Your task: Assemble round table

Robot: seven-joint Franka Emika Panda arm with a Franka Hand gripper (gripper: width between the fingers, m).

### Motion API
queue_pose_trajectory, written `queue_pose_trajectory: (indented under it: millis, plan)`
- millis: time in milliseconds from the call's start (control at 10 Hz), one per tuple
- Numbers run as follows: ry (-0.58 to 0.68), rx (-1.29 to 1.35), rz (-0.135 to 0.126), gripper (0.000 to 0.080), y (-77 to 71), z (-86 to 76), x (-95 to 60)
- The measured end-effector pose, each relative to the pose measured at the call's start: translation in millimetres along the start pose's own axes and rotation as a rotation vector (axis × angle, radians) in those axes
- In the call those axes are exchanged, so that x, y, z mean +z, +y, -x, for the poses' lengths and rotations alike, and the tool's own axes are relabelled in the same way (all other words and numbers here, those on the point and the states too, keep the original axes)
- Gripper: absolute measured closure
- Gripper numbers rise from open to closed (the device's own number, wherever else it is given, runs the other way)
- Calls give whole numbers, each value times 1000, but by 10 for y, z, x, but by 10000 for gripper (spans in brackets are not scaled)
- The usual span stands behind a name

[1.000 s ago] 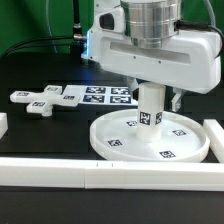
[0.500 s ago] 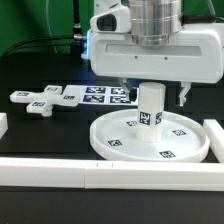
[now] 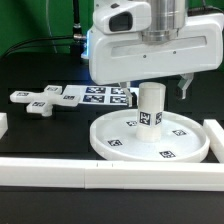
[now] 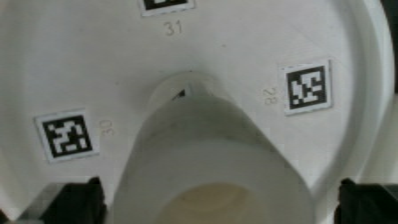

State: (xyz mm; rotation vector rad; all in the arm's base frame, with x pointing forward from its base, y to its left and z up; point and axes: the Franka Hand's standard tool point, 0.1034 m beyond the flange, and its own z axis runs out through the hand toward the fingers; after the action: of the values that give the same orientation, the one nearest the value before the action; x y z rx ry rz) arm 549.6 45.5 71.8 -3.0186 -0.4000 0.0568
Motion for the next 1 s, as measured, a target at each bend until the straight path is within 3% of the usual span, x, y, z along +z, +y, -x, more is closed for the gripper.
queue_pose_trajectory:
  millis: [500,1000]
  plan:
    - [-7,-319,7,151,27,15,20]
    - [-60,-870,55,151,-27,-2,46]
